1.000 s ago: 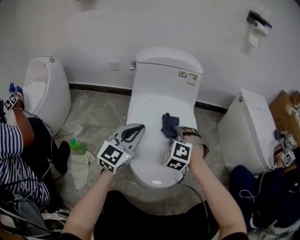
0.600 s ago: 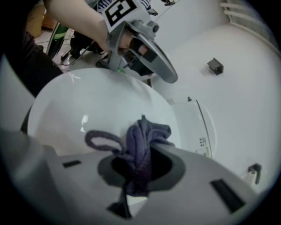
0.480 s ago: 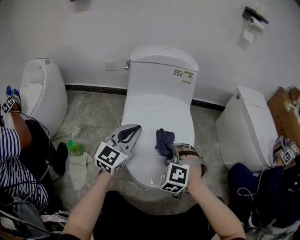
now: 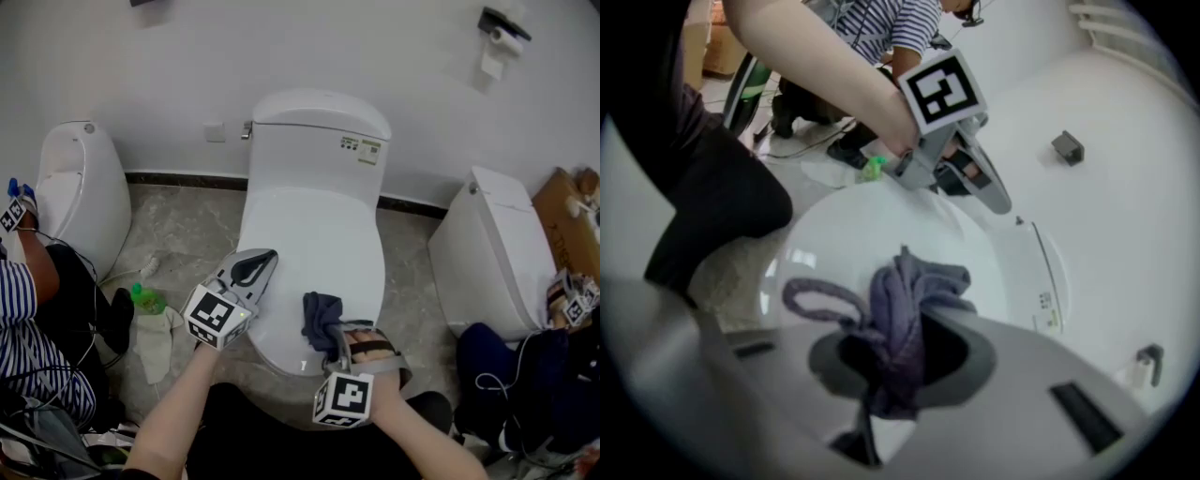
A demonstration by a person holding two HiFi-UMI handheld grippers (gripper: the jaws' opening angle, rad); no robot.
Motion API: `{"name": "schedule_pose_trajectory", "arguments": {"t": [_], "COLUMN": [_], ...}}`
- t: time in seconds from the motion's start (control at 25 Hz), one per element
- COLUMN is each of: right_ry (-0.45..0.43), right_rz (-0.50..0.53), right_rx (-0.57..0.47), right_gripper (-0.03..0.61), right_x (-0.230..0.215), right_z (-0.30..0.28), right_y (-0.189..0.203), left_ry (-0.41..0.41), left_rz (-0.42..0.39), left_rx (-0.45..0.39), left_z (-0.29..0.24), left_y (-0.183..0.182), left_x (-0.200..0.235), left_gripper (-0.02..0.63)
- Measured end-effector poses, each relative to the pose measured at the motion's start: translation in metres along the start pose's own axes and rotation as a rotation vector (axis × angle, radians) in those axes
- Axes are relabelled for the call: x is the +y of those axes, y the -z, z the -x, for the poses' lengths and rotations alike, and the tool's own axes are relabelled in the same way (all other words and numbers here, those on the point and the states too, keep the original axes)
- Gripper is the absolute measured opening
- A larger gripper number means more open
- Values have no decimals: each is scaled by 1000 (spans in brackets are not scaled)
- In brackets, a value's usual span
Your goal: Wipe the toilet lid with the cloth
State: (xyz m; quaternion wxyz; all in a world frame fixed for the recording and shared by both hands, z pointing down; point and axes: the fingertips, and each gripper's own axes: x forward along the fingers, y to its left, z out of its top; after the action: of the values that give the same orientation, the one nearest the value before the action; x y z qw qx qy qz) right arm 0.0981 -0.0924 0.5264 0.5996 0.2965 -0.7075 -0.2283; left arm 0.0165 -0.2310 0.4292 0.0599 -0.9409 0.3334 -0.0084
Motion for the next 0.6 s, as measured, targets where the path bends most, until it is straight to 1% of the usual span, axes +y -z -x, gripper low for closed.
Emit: {"name": "schedule_pose_trajectory", "arguments": {"t": [0.16, 0.28, 0.36, 0.48, 0.6], "right_ry": [-18, -13, -13, 24, 92], "right_rz": [3, 13, 1, -21, -39], "right_rx": [-9, -21, -35, -52, -59], "right_gripper": [81, 81, 81, 81, 81], "right_x": [20, 23, 19, -12, -66], "right_z": [12, 18, 21, 19, 9], "right_y": [-3, -6, -7, -7, -13], "left_ry": [2, -4, -6, -6, -16], "left_rz": [-1, 5, 9, 7, 10], "left_rx": [-1, -6, -12, -14, -9], "left_z": [-1, -1, 0, 3, 11], "left_y": [1, 0, -2, -1, 0], "left_x": [0, 1, 1, -1, 3], "left_gripper": [15, 15, 15, 15, 15]}}
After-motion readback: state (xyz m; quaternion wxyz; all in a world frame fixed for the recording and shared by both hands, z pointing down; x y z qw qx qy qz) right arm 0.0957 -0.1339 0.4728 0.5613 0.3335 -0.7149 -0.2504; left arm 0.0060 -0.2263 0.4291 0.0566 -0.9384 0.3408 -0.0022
